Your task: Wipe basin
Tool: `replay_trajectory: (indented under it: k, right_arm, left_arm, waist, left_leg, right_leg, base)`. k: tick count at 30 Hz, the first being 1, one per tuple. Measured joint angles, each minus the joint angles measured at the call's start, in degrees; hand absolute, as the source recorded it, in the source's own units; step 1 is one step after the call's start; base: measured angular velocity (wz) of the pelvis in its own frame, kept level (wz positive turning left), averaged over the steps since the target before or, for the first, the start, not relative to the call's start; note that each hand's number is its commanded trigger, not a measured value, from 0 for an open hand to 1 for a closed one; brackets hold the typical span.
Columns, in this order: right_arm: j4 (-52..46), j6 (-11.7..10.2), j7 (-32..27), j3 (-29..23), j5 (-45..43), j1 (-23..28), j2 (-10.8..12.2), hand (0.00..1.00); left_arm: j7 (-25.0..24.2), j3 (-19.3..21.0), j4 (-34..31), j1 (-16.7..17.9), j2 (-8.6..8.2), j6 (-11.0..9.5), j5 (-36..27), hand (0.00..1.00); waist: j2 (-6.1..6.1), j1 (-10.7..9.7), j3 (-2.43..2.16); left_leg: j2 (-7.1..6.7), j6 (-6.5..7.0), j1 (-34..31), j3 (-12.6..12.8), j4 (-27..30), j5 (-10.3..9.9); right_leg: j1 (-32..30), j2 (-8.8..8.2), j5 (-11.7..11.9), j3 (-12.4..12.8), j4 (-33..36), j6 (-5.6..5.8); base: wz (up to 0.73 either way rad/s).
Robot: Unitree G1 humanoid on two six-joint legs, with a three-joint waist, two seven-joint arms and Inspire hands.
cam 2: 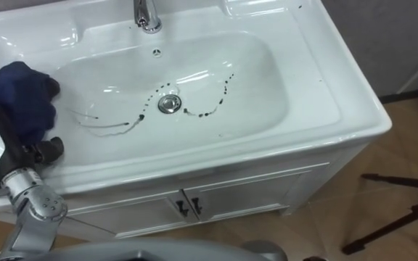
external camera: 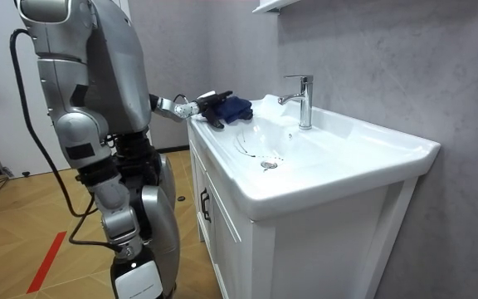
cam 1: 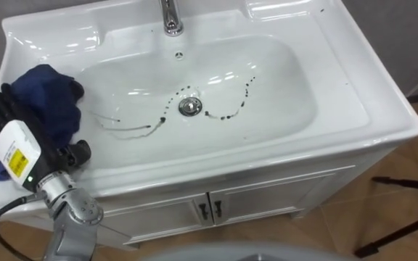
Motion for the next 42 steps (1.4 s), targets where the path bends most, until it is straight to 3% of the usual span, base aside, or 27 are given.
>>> replay_trajectory:
  k: [23, 42]
  right_arm:
    - [-0.2, 0.0, -1.3, -0.2, 1.8, 1.3, 0.0, 0.00]
    - [2.2, 1.2, -0.2, -0.1, 2.0, 1.3, -0.1, 0.00]
  left_arm:
    - [2.6, 0.0, 4.2, -0.6, -0.05, -0.1, 0.0, 0.00]
    - [-1.9, 1.8, 6.8, -3.6, 0.23, 0.4, -0.4, 0.00]
  waist:
    - [0.69, -0.3, 0.07]
    - [0.45, -0.4, -0.06]
  left_leg:
    - [0.04, 0.00, 0.8, 0.1, -0.5, 0.0]
    - [0.16, -0.02, 0.9, 0.4, -0.6, 0.0]
  right_leg:
    - [0.9, 0.00, 0.0, -0.1, 0.0, -0.01]
    - [0.7, 0.20, 0.0, 0.3, 0.1, -0.09]
  base:
    - [0.00]
    - [-0.01]
